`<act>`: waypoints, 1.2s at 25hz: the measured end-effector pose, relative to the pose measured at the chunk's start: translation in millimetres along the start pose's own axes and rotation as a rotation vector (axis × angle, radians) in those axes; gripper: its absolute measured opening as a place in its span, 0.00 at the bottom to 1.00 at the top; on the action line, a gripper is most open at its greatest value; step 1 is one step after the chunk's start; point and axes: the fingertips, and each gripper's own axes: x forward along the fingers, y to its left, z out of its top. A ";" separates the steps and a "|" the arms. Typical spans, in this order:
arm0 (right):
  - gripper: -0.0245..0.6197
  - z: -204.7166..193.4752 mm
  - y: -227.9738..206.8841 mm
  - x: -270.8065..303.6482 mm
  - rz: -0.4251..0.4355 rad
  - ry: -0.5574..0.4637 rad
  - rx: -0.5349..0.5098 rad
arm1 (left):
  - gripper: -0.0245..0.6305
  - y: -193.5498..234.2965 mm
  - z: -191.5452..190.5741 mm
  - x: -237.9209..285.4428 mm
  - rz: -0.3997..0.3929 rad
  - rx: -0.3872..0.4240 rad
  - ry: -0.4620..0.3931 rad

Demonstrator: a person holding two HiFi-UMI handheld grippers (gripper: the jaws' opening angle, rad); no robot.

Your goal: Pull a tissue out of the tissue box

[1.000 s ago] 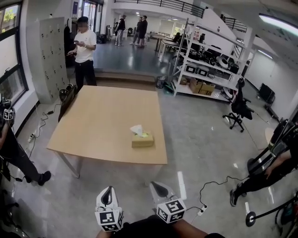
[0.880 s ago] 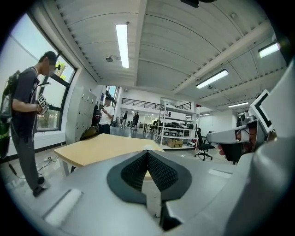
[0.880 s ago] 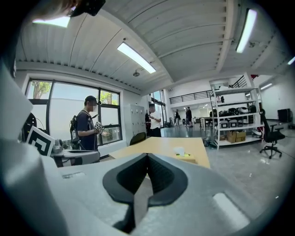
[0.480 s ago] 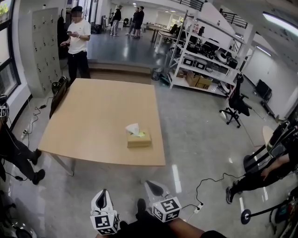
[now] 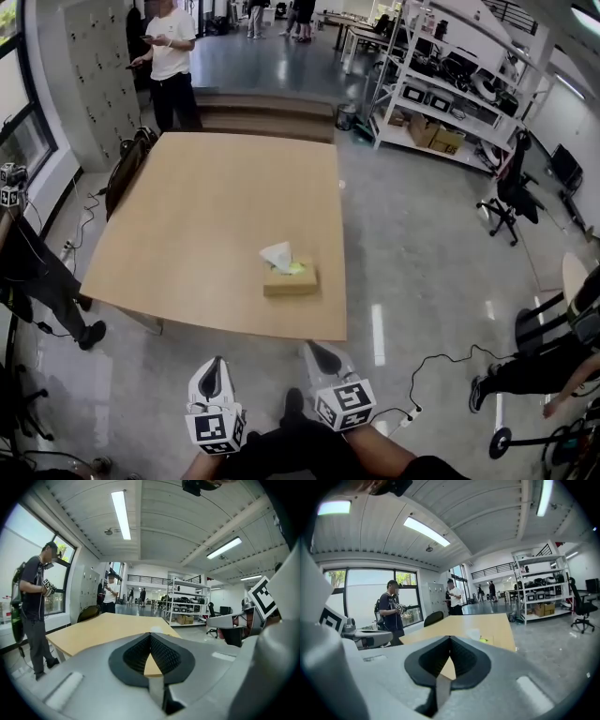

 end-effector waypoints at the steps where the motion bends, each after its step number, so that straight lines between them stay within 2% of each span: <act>1: 0.03 2.2 -6.8 5.0 0.005 -0.002 0.003 | 0.06 -2.2 2.8 6.9 0.006 0.005 0.001; 14: 0.03 29.0 -59.0 59.4 0.117 -0.003 -0.019 | 0.07 -20.6 29.5 76.9 0.102 0.051 -0.005; 18: 0.08 35.3 -58.6 77.3 0.148 0.017 -0.035 | 0.07 -14.8 36.6 92.8 0.119 0.054 -0.004; 23: 0.16 34.1 -54.6 113.9 0.135 0.076 -0.046 | 0.09 2.6 38.2 119.4 0.089 0.038 0.015; 30: 0.23 21.7 -65.4 159.0 0.075 0.191 -0.031 | 0.09 12.7 42.7 178.4 0.000 0.045 0.057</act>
